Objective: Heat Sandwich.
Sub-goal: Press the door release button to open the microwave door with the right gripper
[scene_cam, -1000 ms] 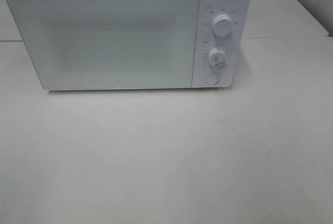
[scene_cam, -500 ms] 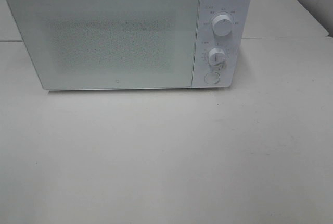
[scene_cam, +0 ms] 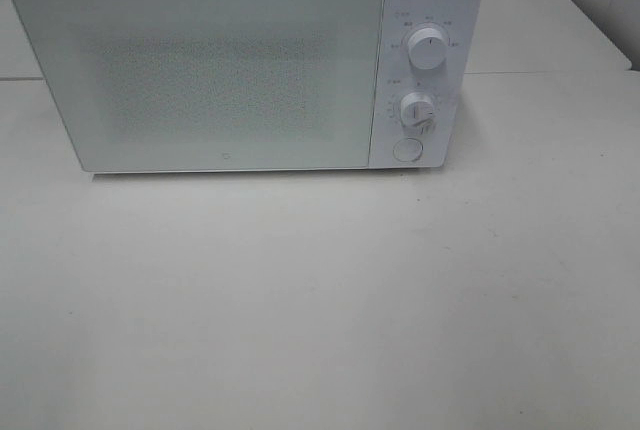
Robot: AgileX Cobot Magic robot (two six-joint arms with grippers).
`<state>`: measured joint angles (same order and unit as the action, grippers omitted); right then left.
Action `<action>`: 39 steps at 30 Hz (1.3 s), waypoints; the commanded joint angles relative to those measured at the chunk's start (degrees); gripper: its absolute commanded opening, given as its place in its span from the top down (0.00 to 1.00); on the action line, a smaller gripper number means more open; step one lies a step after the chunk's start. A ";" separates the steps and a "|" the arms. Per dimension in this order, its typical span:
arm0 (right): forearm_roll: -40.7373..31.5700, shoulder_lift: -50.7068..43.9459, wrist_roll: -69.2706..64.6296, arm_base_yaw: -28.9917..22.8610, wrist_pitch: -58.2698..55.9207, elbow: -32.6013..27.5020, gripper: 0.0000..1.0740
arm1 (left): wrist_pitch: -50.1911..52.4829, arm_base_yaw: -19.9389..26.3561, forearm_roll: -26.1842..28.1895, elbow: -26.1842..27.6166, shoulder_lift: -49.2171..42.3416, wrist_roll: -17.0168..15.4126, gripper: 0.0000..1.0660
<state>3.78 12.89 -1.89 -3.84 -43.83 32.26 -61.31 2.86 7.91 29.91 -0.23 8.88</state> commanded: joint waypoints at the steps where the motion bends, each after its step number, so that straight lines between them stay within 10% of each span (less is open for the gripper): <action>1: 0.23 3.21 -0.06 0.40 5.84 -0.11 0.30 | -0.11 -0.11 -0.11 -0.17 -0.92 -0.06 0.08; 39: 0.29 44.81 -0.63 0.34 57.07 -2.75 0.30 | -0.11 -0.11 -0.11 -0.17 -0.92 -0.06 0.08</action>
<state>3.78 57.30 -2.23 -3.84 11.06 29.68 -61.31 2.86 7.91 29.91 -0.23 8.88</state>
